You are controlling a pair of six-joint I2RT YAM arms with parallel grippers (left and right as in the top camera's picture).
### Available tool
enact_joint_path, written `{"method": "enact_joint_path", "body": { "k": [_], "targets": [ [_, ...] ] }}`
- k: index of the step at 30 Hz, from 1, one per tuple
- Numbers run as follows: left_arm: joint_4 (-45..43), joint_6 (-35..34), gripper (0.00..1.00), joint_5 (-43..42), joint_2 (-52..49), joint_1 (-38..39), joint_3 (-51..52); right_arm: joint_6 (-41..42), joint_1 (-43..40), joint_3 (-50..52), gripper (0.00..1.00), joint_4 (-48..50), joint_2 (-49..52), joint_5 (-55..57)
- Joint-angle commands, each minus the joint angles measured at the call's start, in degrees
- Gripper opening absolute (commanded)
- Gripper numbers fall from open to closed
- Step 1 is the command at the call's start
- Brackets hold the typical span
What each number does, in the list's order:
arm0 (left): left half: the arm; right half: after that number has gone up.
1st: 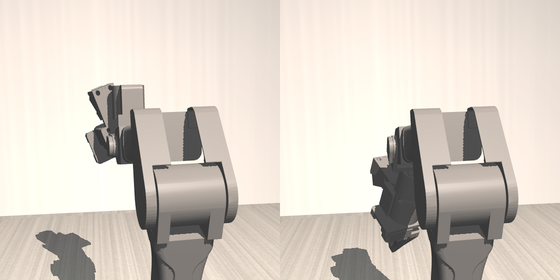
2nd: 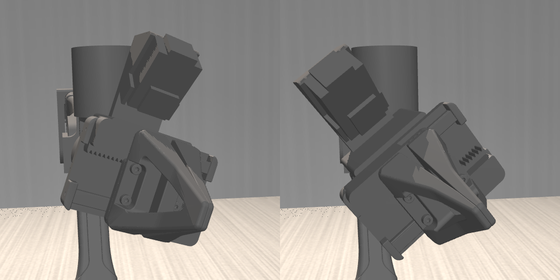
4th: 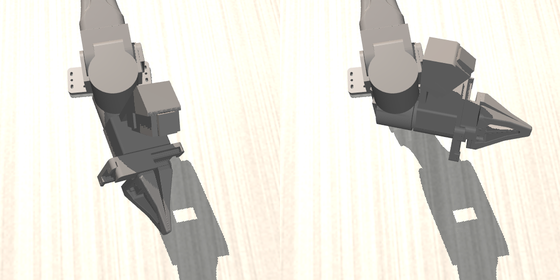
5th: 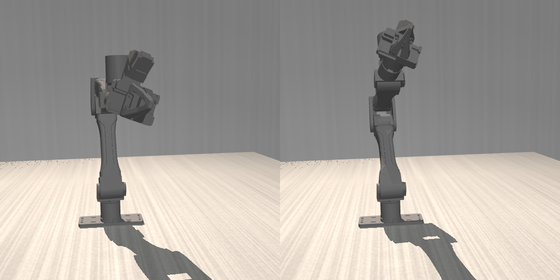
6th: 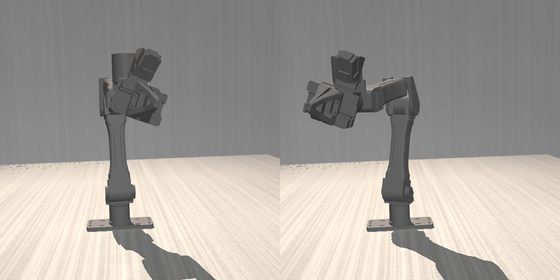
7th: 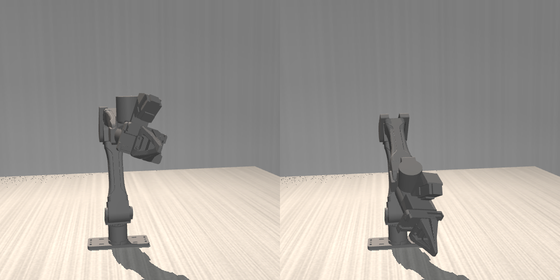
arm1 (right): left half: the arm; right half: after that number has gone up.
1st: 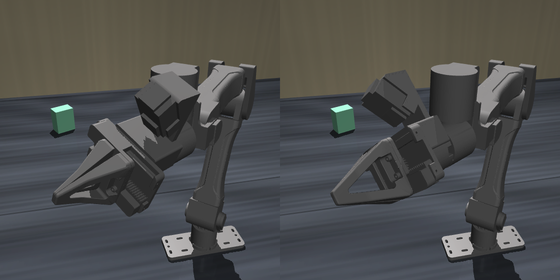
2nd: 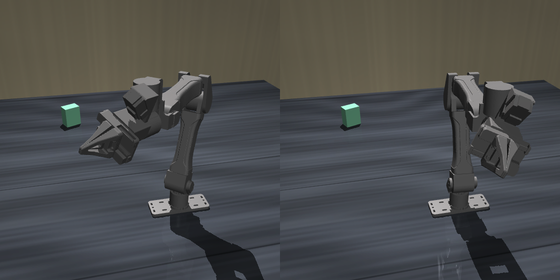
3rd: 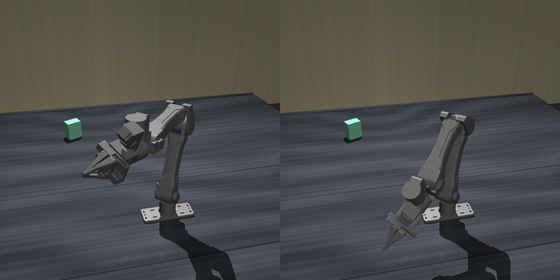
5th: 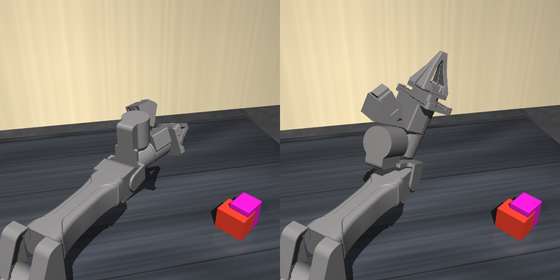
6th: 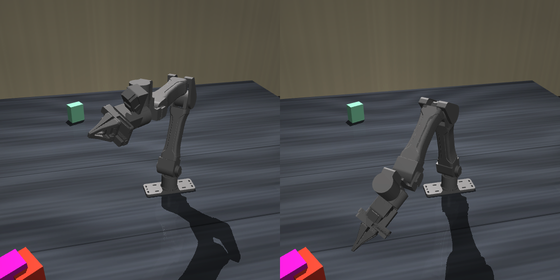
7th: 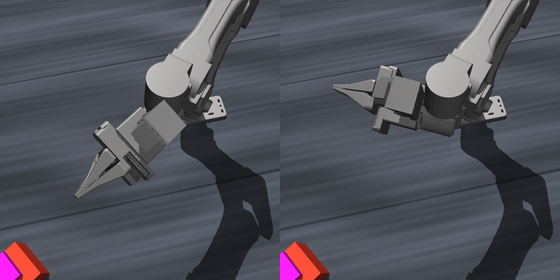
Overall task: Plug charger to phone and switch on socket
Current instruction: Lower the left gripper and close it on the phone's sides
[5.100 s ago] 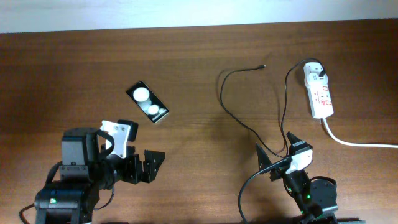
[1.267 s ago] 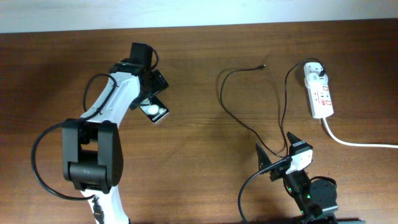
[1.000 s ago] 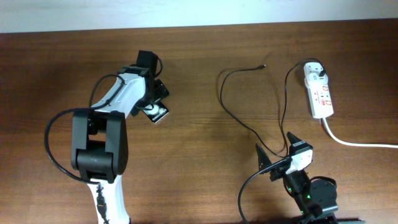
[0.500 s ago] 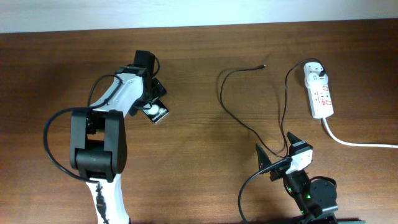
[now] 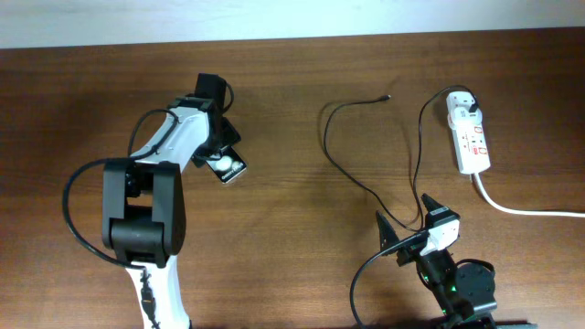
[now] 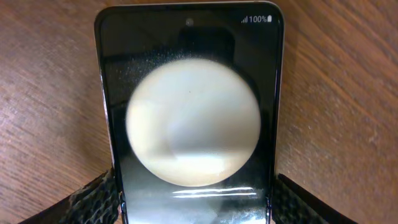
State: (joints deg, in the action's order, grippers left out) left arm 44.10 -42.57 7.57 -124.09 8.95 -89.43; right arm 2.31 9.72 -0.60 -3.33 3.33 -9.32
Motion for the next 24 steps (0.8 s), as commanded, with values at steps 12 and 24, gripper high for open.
{"method": "enact_joint_path", "body": {
  "k": [12, 24],
  "targets": [
    [8.7, 14.4, 0.82, -7.4, -1.7, -0.2, 0.5, -0.4, -0.4, 0.3, 0.99, -0.3, -0.2, -0.5],
    [8.3, 13.5, 0.84, -7.9, -1.7, -0.2, 0.5, -0.4, -0.4, 0.3, 0.99, -0.3, -0.2, -0.5]
  ]
}}
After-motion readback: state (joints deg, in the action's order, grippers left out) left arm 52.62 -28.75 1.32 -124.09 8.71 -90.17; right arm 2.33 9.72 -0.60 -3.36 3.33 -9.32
